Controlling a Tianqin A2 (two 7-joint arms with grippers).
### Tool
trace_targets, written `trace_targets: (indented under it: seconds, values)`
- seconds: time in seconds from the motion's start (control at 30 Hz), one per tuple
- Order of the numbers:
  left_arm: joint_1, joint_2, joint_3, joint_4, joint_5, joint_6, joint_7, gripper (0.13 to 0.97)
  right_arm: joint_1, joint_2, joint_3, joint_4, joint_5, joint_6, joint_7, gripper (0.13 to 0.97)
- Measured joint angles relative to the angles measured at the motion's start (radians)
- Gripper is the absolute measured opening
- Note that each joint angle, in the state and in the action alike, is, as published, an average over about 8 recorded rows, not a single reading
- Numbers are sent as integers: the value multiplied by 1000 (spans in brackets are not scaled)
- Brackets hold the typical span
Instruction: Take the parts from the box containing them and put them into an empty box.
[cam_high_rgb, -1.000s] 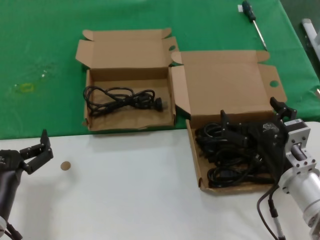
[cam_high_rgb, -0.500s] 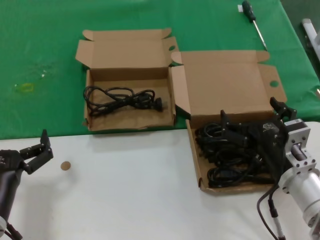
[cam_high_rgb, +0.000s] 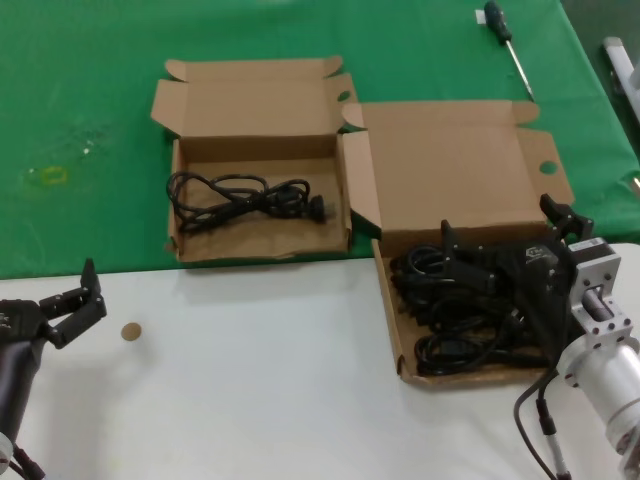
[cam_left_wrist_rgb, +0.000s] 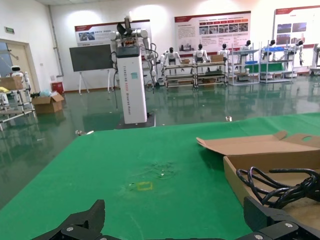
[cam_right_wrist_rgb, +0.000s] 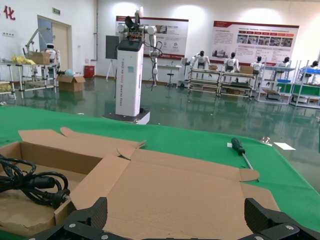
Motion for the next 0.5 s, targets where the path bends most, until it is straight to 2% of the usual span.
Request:
trace_targets:
  seconds: [0.5]
  values:
    - [0,0,0,0,0,0,0,966,0,0,0,0,0,0,0,966]
